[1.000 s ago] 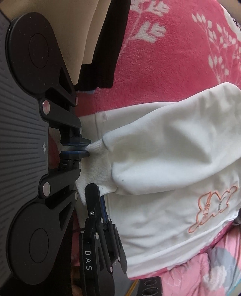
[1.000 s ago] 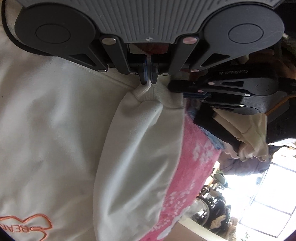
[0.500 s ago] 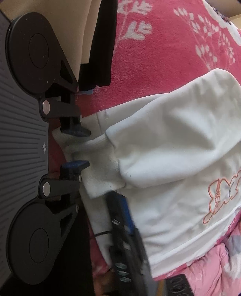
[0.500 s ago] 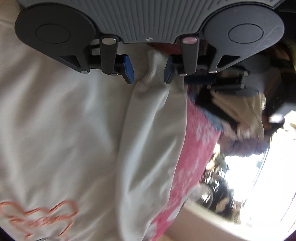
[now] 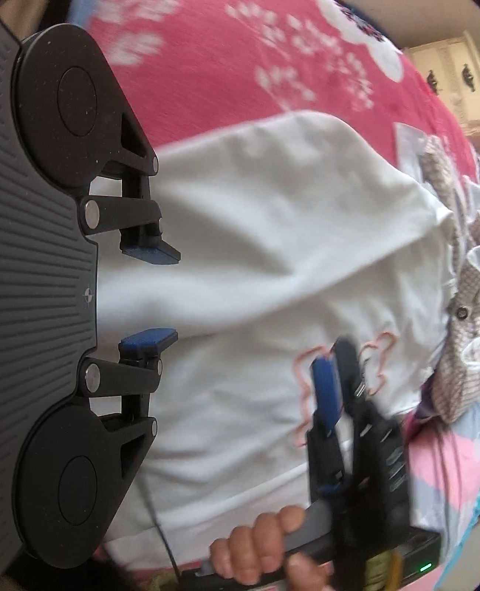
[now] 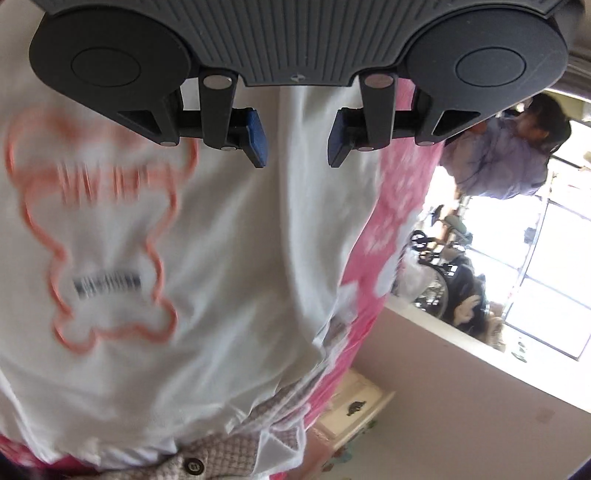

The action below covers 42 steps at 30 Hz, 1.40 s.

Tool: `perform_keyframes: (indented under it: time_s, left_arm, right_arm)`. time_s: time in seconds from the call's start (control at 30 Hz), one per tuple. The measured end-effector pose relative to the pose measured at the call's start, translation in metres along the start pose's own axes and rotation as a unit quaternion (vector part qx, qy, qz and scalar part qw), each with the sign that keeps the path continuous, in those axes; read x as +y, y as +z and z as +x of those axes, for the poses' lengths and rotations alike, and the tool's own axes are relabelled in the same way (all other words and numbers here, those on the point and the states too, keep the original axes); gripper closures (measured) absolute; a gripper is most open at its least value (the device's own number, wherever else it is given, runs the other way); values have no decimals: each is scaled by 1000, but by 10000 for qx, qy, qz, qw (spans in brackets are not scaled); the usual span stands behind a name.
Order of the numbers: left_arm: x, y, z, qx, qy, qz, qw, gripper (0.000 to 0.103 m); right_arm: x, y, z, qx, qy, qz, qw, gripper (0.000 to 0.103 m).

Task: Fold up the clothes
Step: 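Pinch the fabric near the collar with both grippers, then open both grippers and withdraw from the folded sweatshirt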

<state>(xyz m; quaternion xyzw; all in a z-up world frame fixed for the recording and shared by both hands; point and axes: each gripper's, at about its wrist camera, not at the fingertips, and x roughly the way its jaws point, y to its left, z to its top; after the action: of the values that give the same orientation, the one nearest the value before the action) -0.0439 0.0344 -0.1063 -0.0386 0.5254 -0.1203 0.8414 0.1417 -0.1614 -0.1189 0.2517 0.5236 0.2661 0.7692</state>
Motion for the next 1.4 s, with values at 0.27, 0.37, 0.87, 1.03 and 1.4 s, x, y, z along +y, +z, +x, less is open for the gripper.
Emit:
perform_keyframes:
  time_s: [0.27,0.37,0.87,1.03,1.4]
  left_arm:
    - [-19,9,38,-146,167,194,9996,65]
    - [-19,5,40,-257,204,291,9990,70]
    - [-14,16,40,-698,-482,255,9961,103]
    - [-8,15,59,-495,-548,-13,9973,102]
    - [0,8,39,-460,-935,-254,9942,83]
  right_arm:
    - [16,57,86,261,-437,-674,9964,69]
    - [17,61,105,350,-587,-916,9934,90]
    - [6,56,80,-445,-791,-1042,9904,101]
    - [2,47,93,-418,-1128,-1262,9847,101]
    - [21,35,92,-666,-1939,-2210,9535,96]
